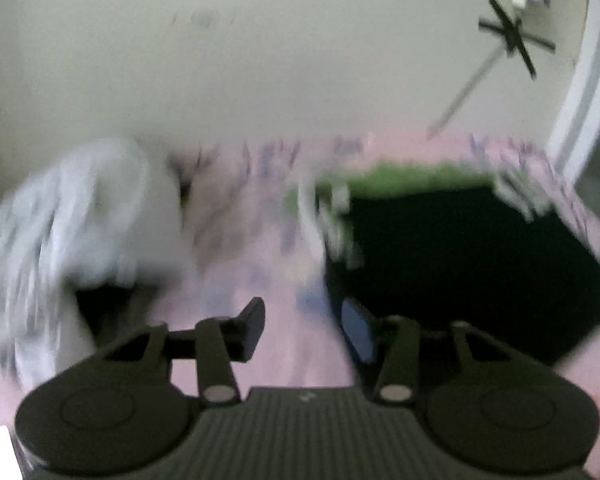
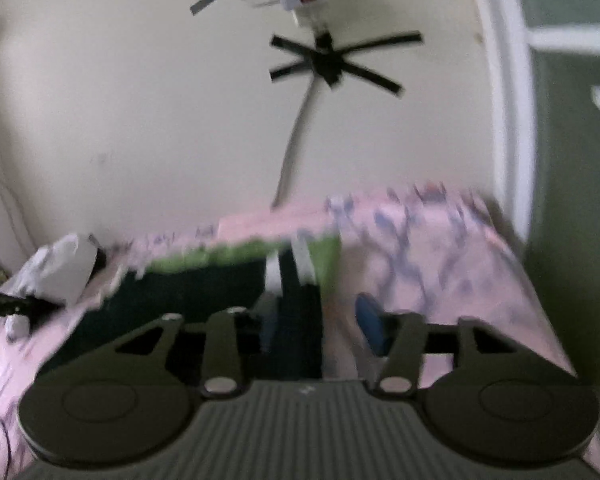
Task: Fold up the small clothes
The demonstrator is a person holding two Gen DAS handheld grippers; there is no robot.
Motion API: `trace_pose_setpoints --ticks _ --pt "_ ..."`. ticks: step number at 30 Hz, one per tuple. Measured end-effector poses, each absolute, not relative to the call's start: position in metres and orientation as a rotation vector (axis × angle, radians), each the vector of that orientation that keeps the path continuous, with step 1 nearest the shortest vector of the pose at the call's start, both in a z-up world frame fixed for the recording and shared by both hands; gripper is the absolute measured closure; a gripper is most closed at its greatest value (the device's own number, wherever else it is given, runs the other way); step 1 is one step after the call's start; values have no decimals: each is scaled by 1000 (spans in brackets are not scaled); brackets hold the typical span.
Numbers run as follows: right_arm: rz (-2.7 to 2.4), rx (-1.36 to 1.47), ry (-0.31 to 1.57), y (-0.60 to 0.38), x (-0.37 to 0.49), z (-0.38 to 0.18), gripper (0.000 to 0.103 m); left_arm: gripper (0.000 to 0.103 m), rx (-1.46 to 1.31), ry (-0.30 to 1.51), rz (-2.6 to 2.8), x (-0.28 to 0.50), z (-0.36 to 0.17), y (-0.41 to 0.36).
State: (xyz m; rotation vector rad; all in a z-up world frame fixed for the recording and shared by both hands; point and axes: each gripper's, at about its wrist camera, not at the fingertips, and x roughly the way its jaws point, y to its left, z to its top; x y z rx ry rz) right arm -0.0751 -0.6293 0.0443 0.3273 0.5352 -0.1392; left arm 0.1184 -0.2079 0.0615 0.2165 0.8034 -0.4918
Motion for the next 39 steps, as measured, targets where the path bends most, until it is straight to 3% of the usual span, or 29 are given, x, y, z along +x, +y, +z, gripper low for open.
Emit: trace_pose_setpoints --ticks 1,6,9,11,13,14,15,16,17,18,19,20,21,23,31,34,39 --pt "-93 323 544 -631 -49 48 52 49 221 782 -501 134 66 -222" --pt "44 327 668 -629 87 32 37 48 263 783 -526 218 50 -313" --pt "68 275 752 -624 150 7 35 44 279 822 -545 258 24 -353" --pt "68 243 799 -625 182 -12 34 39 287 853 -568 279 5 -372" --pt "72 238 845 -626 208 -30 34 22 289 868 -577 293 -11 -383" --pt "79 245 865 -626 216 -38 34 22 281 878 -582 299 -19 -388" --pt "95 257 884 -628 222 -42 34 26 270 894 -593 303 -26 -391" --pt "114 272 900 -629 225 -48 34 38 256 914 -607 305 -31 -392" --pt "137 285 913 -627 227 -53 44 48 244 937 -629 307 -37 -395" --pt "155 286 919 -624 227 -56 62 65 223 932 -659 304 -39 -395" --pt "161 268 903 -619 225 -56 72 85 218 920 -683 300 -38 -396" --pt "153 234 888 -613 222 -52 84 88 234 901 -672 295 -35 -398" --pt "140 204 871 -609 219 -47 92 90 252 883 -658 290 -32 -399" --pt "129 182 801 -604 202 -26 94 90 241 830 -653 277 -16 -394" --pt "193 39 539 -556 37 58 95 90 214 531 -768 125 59 -320" --pt "170 -19 531 -533 -25 42 95 89 246 518 -804 63 42 -302" --pt "88 -36 692 -510 -56 -30 84 83 373 712 -799 17 -29 -303"
